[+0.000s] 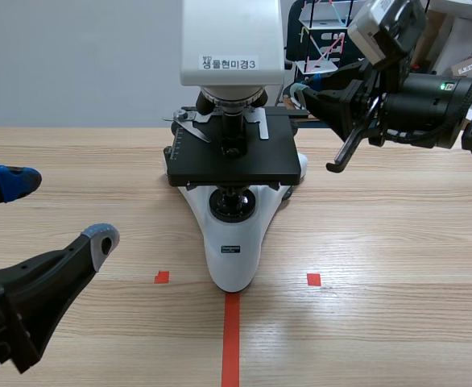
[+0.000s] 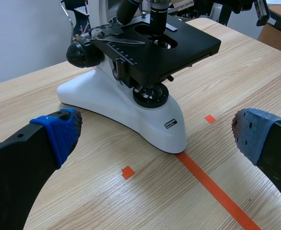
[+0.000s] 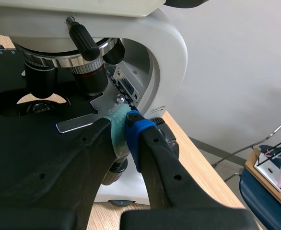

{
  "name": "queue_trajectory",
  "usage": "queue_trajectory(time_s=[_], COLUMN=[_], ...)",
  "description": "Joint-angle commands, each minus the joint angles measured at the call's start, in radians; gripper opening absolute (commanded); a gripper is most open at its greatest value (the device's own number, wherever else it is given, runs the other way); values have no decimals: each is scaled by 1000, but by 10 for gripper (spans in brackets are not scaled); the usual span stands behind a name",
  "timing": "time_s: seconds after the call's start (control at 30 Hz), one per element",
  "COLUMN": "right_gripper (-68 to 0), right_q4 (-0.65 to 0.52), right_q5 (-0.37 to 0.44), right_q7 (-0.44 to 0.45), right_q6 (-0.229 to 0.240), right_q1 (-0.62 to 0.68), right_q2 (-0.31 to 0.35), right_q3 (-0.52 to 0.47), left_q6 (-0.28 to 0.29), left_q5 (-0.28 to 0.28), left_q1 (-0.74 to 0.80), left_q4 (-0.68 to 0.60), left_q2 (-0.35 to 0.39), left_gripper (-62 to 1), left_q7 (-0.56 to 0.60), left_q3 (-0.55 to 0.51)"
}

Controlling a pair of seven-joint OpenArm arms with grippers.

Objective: Return to the home posture

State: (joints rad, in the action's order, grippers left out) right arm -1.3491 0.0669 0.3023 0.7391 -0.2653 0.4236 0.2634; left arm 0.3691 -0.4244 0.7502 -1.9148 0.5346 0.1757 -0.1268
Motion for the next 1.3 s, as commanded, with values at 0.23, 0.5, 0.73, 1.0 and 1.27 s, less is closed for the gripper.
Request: queue_trajectory(time_s=[0.23, 0.5, 0.73, 1.0, 1.27], right_gripper=[-677, -677, -677, -677, -618], right_q4=[-21, -21, -23, -158, -291], right_q5=[11, 11, 11, 11, 12], right_q7=[11, 11, 12, 34, 129], right_q6=[6, 6, 6, -76, -97], right_q1=[-14, -14, -11, 176, 462], right_q2=[3, 3, 5, 54, 69], right_q3=[-7, -7, -8, -133, -314], left_q6=[0, 0, 1, 0, 1], left_q5=[-9, -9, -9, -9, -5], left_q1=[0, 0, 0, 0, 0], left_q4=[-11, -11, -11, -11, -11], left_q2=[-2, -2, -2, -2, -2], left_gripper=[14, 14, 14, 14, 14], left_q7=[14, 14, 14, 14, 14], left_q3=[3, 3, 3, 3, 3])
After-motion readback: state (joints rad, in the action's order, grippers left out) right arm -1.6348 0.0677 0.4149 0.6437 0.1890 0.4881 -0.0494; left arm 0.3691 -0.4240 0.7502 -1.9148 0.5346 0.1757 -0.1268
